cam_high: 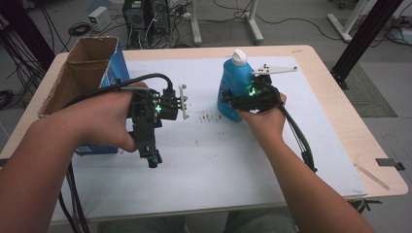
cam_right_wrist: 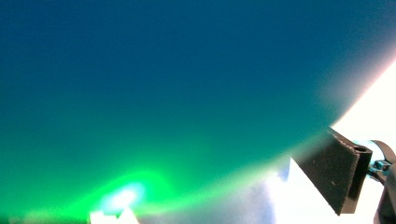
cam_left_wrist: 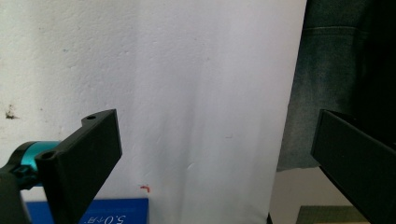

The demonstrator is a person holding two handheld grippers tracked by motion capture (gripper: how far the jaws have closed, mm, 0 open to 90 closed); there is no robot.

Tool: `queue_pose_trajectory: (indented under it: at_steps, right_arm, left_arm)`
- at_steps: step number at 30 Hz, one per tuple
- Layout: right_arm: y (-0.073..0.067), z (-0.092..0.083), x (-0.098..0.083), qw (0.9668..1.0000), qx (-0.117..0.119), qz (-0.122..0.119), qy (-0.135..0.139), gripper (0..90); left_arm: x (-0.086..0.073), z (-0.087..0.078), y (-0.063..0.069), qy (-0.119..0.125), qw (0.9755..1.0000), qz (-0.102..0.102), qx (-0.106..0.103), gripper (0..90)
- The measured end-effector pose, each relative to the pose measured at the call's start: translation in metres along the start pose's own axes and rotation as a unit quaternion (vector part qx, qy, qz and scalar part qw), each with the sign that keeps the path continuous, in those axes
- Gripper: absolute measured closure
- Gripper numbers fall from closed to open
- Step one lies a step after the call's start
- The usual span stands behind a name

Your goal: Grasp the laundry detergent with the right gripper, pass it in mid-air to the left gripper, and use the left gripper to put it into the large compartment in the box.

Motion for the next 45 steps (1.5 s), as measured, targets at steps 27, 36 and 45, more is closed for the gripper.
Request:
queue_pose_trajectory:
  at_steps: [27, 36, 45]
  right_arm:
    - [-0.006, 0.001, 0.001, 0.9995, 0.007, -0.028, 0.015, 41.4]
    - [-0.008, -0.001, 0.002, 0.998, 0.0, -0.059, 0.02, 46.2]
    - [-0.015, -0.01, 0.009, 0.9971, 0.024, -0.068, 0.022, 46.5]
  left_arm:
    - [-0.002, -0.001, -0.002, 0.0, 1.0, -0.005, 0.002, 1.7]
    - [-0.002, -0.002, -0.002, 0.002, 1.0, -0.006, 0.005, 1.7]
    - [-0.002, -0.006, -0.004, 0.007, 0.9998, -0.012, 0.011, 1.7]
Point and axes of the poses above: each handheld gripper's, and its own axes: z roughly forward along the jaws, x roughly out of its top, y roughly to its right, the point moved 5 cm from there along z, roughly forward along the jaws, and after that the axes turned 4 degrees about y, right-handed, at the moved point
